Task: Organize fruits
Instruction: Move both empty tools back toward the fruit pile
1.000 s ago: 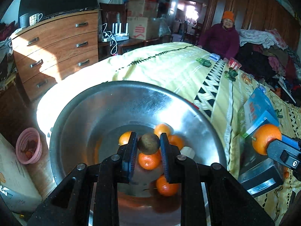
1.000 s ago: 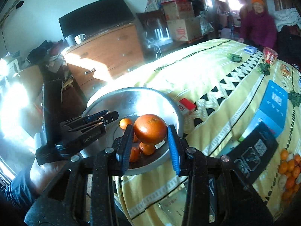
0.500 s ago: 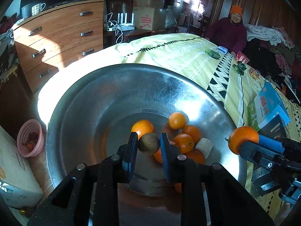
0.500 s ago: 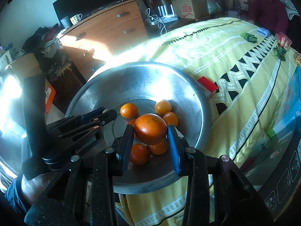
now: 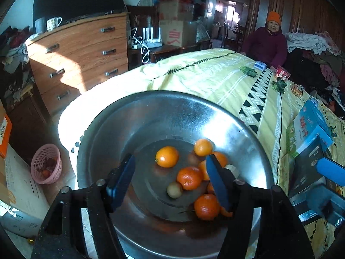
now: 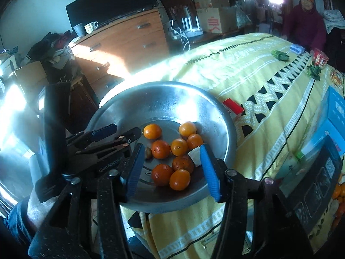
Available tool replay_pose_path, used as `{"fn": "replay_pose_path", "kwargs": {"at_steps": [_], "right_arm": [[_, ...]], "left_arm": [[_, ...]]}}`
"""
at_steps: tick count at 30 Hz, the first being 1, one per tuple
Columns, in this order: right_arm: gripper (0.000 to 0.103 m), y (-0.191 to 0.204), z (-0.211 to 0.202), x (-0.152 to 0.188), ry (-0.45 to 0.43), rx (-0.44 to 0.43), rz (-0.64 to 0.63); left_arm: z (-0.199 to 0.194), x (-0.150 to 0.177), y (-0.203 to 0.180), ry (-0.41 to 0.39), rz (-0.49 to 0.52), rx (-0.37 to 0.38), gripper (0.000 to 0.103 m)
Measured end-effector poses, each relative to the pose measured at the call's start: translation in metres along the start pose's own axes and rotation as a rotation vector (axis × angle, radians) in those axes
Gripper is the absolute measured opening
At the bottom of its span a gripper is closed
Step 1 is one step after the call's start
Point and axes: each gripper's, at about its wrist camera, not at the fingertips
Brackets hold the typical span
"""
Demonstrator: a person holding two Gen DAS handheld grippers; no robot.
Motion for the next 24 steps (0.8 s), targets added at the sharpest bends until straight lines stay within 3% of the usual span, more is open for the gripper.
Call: {"fn": "replay_pose_path", "kwargs": {"at_steps": [3, 8, 12, 16, 24], "right_arm": [[0.078, -0.003, -0.043, 0.018, -0.073, 0.044, -0.002], [0.080, -0.035, -0.108, 0.060, -0.134, 0.169, 0.071], [0.081, -0.073, -0.146, 0.095, -0.132, 0.267, 0.178], [0.081, -0.104, -0.181, 0.120, -0.146, 0.350, 0.271], [0.082, -0.128, -0.219, 0.151, -0.176, 0.413, 0.356]], "left_arm": [[-0.027, -0.005, -0.028, -0.055, 0.047, 0.010, 0.086], [-0.059, -0.003, -0.096, -0.106, 0.165, 0.050, 0.093], [-0.082, 0.008, -0.154, -0.126, 0.242, 0.185, 0.093], [-0.100, 0.019, -0.207, -0.129, 0.321, 0.257, 0.093], [-0.125, 0.035, -0.272, -0.136, 0.425, 0.329, 0.093]]}}
Point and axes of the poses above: each gripper's, at about its wrist camera, not at the fingertips, and z roughly the way its jaws point, y to its left, x to its underside, and after that the axes turned 3 degrees about z, right-handed
